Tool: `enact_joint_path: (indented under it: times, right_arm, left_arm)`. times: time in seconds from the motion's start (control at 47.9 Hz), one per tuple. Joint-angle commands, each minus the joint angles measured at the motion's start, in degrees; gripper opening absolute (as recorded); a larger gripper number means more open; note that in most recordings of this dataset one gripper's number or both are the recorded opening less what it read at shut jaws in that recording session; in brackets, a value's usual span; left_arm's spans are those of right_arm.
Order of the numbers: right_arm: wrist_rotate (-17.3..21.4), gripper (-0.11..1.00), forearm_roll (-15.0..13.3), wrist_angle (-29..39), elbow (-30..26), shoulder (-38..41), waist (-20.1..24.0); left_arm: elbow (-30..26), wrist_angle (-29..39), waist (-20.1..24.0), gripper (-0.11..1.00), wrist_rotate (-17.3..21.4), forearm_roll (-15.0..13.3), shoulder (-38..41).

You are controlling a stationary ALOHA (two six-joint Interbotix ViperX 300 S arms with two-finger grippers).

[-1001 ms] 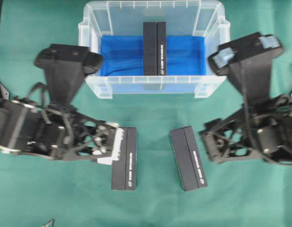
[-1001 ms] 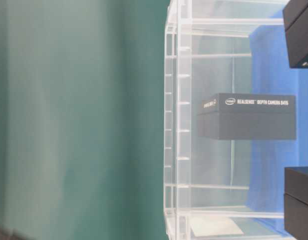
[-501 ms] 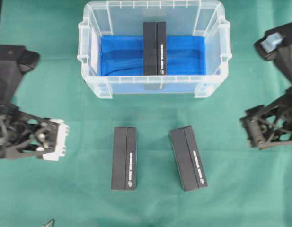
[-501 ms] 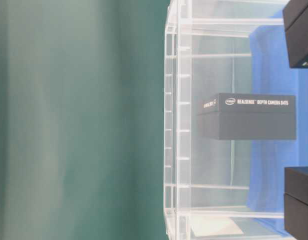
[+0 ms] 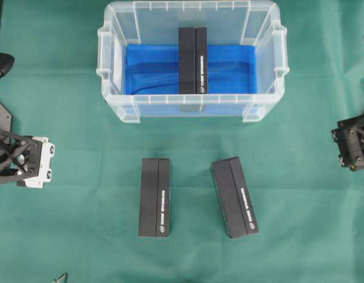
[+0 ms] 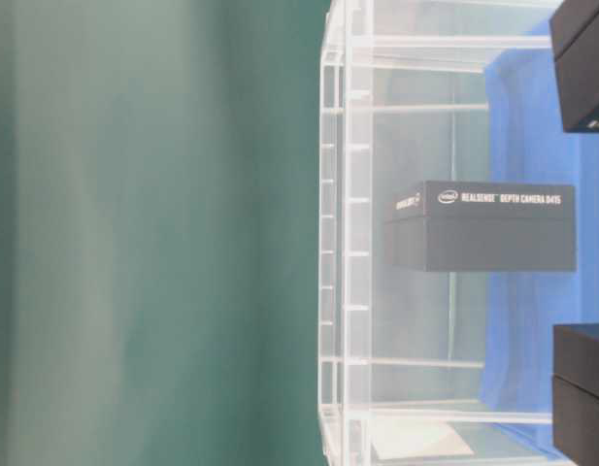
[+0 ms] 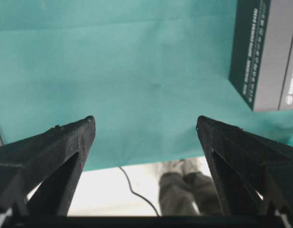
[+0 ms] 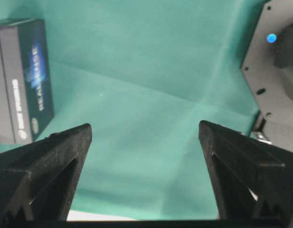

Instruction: Take the box out of the case with both arms.

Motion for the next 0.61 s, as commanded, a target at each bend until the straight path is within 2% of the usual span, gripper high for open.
enact_joint_path:
  times: [0.0, 0.584]
  right_arm:
    - [0.2, 0.89, -0.2, -0.5, -0.4, -0.4, 0.1]
    - [0.3, 0.89, -0.3, -0.6, -0.5, 0.1, 0.1]
  left_arm:
    - [-0.7, 0.4, -0.2, 0.91, 0.0, 0.3, -0.6]
    - [-0.7, 0.7, 0.8, 0.91, 0.3, 0.3, -0.6]
